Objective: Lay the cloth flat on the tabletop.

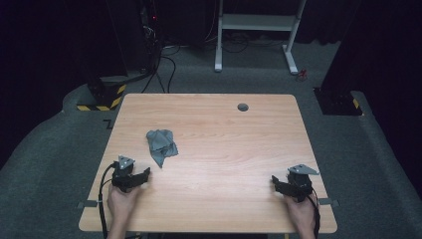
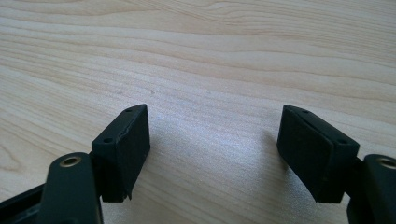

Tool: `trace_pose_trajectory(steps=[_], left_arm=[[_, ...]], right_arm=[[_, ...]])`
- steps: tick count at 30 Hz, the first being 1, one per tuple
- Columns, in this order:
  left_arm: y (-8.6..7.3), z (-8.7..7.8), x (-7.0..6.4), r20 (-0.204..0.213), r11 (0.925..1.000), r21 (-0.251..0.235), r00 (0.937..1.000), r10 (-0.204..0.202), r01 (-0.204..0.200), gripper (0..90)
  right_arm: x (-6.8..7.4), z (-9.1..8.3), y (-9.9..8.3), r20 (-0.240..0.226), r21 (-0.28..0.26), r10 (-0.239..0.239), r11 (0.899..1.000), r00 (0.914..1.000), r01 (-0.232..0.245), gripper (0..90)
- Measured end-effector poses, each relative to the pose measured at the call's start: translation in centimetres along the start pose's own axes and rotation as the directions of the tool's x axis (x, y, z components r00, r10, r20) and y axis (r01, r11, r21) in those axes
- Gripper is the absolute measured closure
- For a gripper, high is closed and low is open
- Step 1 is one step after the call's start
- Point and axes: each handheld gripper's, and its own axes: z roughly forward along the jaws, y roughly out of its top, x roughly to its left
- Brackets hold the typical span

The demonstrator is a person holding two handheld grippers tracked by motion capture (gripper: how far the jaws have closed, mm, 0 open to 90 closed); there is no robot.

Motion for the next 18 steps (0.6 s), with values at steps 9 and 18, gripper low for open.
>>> trace_pose_trajectory(steps=[9, 18], left_arm=[[0.11, 0.17, -0.14, 0.022, 0.9995, 0.015, 0.9993, 0.028, -0.029, 19.5], [0.22, 0.35, -0.27, 0.039, 0.9993, 0.023, 0.9988, 0.029, -0.030, 13.9]], right_arm=[[-0.02, -0.01, 0.00, -0.001, 0.000, 0.000, 1.000, 1.0000, 0.000, 25.5], [-0.03, -0.03, -0.02, -0.002, 0.000, -0.001, 1.000, 1.0000, 0.001, 25.6]])
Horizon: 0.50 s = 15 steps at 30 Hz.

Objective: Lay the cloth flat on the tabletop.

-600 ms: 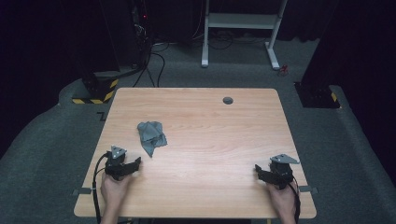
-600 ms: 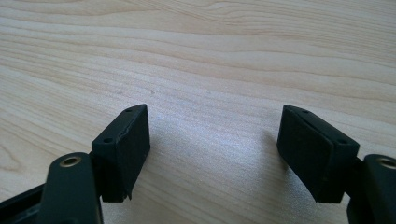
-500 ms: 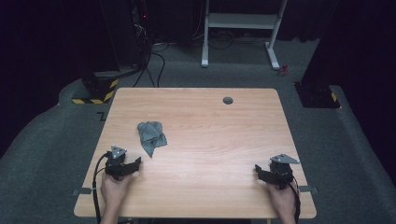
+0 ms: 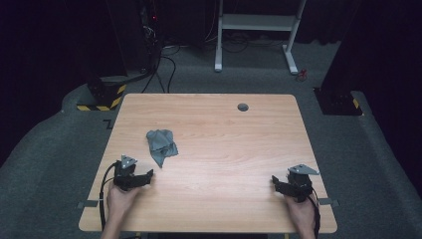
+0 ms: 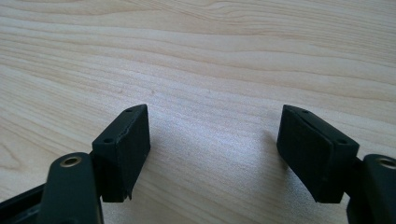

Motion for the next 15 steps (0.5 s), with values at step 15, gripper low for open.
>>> trace_pose_trajectory(steps=[15], left_arm=[[0.35, -0.23, -0.49, 0.028, 0.9995, -0.028, 0.9996, -0.009, 0.010, 15.2]], right_arm=[[0.00, 0.01, 0.00, 0.001, 0.000, -0.001, 1.000, 1.0000, 0.001, 25.6]])
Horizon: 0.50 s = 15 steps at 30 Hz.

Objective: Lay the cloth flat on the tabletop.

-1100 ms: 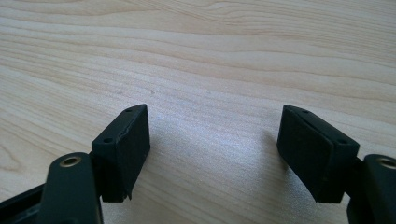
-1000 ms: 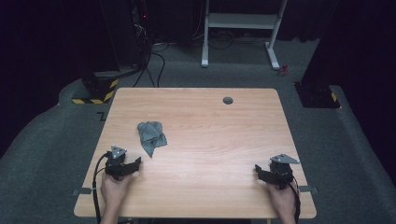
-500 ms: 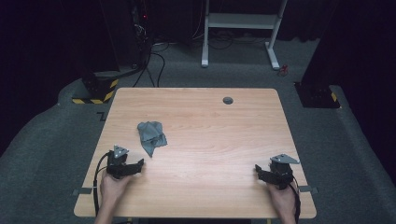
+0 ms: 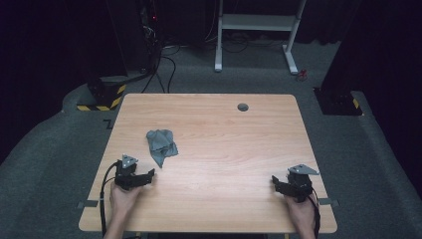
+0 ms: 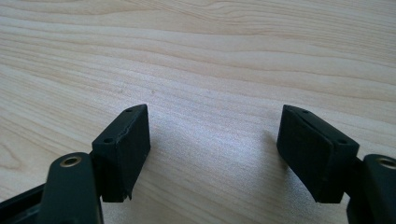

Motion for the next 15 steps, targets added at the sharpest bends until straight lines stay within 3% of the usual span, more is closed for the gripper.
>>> trace_pose_trajectory(steps=[1, 8, 12, 15], left_arm=[[0.2, 0.0, -0.2, 0.001, 0.9999, -0.004, 0.9999, 0.014, -0.014, 15.3], [0.8, 0.2, -0.5, 0.021, 0.9998, 0.013, 0.9997, 0.013, -0.013, 16.4], [1.2, 0.0, -0.7, 0.037, 0.9998, -0.018, 0.9992, -0.012, 0.012, 16.2], [1.7, 0.2, -1.0, 0.042, 0.9999, -0.014, 0.9991, 0.001, 0.000, 15.9]], right_arm=[[0.0, 0.0, 0.0, 0.000, 0.000, 0.000, 1.000, 1.0000, 0.000, 25.6], [0.0, 0.0, 0.0, 0.001, 0.000, 0.000, 1.000, 1.0000, 0.000, 25.7], [0.0, 0.0, 0.0, -0.003, 0.000, -0.003, 1.000, 1.0000, 0.003, 25.9], [-0.1, 0.1, 0.1, -0.005, -0.004, -0.010, 1.000, 0.9999, 0.010, 26.1]])
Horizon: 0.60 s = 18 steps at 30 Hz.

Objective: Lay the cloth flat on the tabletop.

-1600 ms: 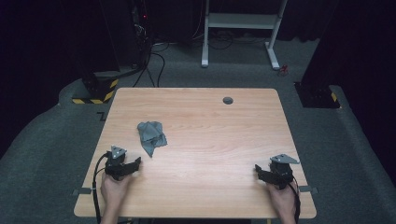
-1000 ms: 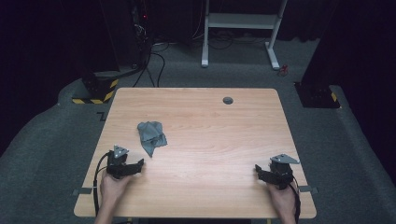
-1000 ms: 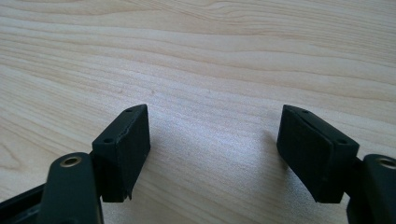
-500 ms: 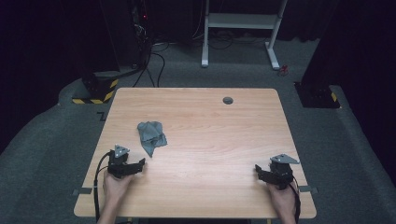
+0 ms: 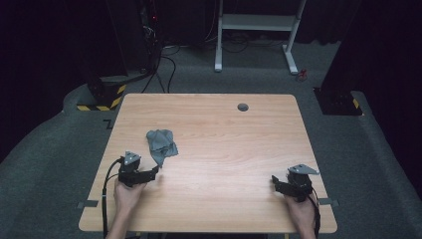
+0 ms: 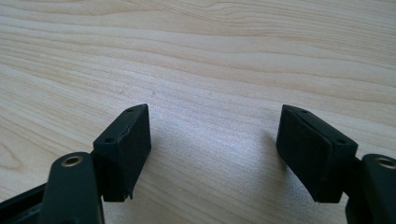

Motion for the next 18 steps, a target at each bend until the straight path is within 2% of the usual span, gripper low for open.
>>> trace_pose_trajectory(steps=[6, 9, 10, 11, 12, 13, 15, 18], left_arm=[[1.1, 0.8, -0.4, 0.005, 0.9999, 0.001, 0.9999, 0.015, -0.015, 15.3], [1.6, 1.6, -0.5, 0.016, 1.0000, -0.001, 0.9998, -0.008, 0.008, 15.1], [1.9, 2.3, -0.4, 0.006, 0.9995, 0.022, 0.9998, -0.021, 0.021, 14.8], [1.9, 2.3, -0.4, 0.006, 0.9995, 0.022, 0.9998, -0.021, 0.021, 14.2], [2.4, 2.8, -0.3, -0.012, 0.9990, 0.041, 0.9997, -0.020, 0.020, 12.4], [2.4, 2.8, -0.3, -0.012, 0.9990, 0.041, 0.9997, -0.020, 0.020, 11.0], [2.7, 3.0, -0.3, -0.010, 0.9992, 0.010, 0.9992, -0.039, 0.039, 12.5], [3.4, 3.4, -0.6, -0.025, 0.9997, 0.009, 0.9995, -0.022, 0.022, 14.4]], right_arm=[[0.0, 0.0, 0.0, 0.000, 0.000, -0.001, 1.000, 1.0000, 0.001, 26.2], [0.0, 0.0, 0.0, 0.000, 0.000, 0.001, 1.000, 1.0000, -0.001, 26.1], [0.0, 0.0, 0.0, -0.001, 0.001, 0.001, 1.000, 1.0000, -0.001, 26.1], [0.0, 0.0, 0.0, -0.001, 0.001, 0.001, 1.000, 1.0000, -0.001, 26.1], [0.0, 0.0, 0.0, 0.000, 0.000, 0.000, 1.000, 1.0000, 0.000, 26.1], [0.0, 0.0, 0.0, 0.000, 0.000, 0.000, 1.000, 1.0000, 0.000, 26.1], [0.0, 0.0, 0.0, 0.000, 0.001, 0.001, 1.000, 1.0000, -0.001, 26.1], [0.0, 0.0, 0.0, 0.000, 0.001, 0.001, 1.000, 1.0000, -0.001, 26.1]])
